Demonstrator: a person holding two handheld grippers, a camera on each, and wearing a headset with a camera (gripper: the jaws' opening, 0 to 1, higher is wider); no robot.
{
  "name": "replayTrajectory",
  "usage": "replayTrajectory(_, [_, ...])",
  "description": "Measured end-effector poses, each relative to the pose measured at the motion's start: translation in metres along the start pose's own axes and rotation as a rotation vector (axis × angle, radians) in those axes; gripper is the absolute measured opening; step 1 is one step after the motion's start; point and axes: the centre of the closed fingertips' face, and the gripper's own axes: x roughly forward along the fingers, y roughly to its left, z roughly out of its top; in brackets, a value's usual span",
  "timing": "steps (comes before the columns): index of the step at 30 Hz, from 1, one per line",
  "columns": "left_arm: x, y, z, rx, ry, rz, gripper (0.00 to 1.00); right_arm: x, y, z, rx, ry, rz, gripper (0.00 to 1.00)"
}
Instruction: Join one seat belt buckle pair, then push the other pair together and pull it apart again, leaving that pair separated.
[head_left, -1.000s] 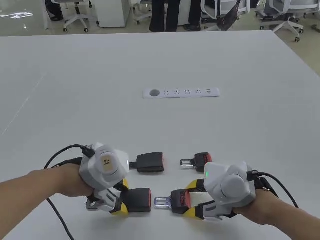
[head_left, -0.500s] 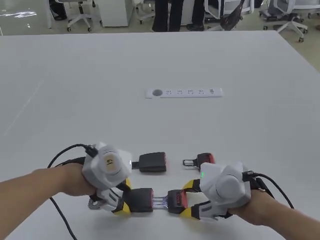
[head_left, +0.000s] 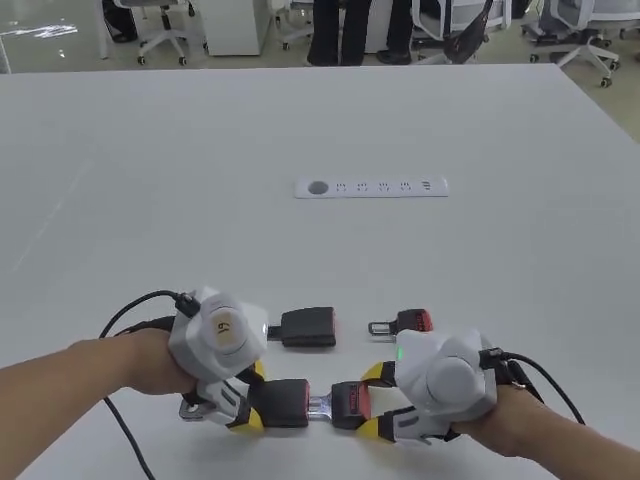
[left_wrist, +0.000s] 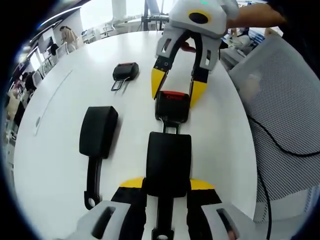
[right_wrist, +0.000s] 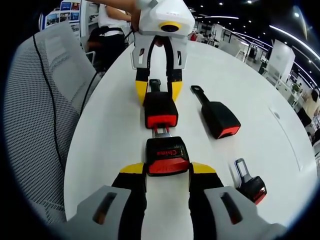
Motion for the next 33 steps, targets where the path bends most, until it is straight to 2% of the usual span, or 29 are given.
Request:
replayTrajectory(9, [-0.0010,-0.0026,0.0026,-0.003,-0.009,0.007,0.30,0.0026,0.0000,0.0026,0.003,-0.004,0.001,0.30])
replayTrajectory(23, [-0.0001,-0.0007,0.0023,-0.004,-0.014,0.013,0.30,0.0013,0.0014,0.0036,0.017,-0.005,-0.002,0.30])
replayTrajectory(33, [-0.0011,-0.0031,0.0043,0.023,-0.010,0.012,0.30,0.0017,0.0015,0.0021,0.008,0.001,0.005,0.29])
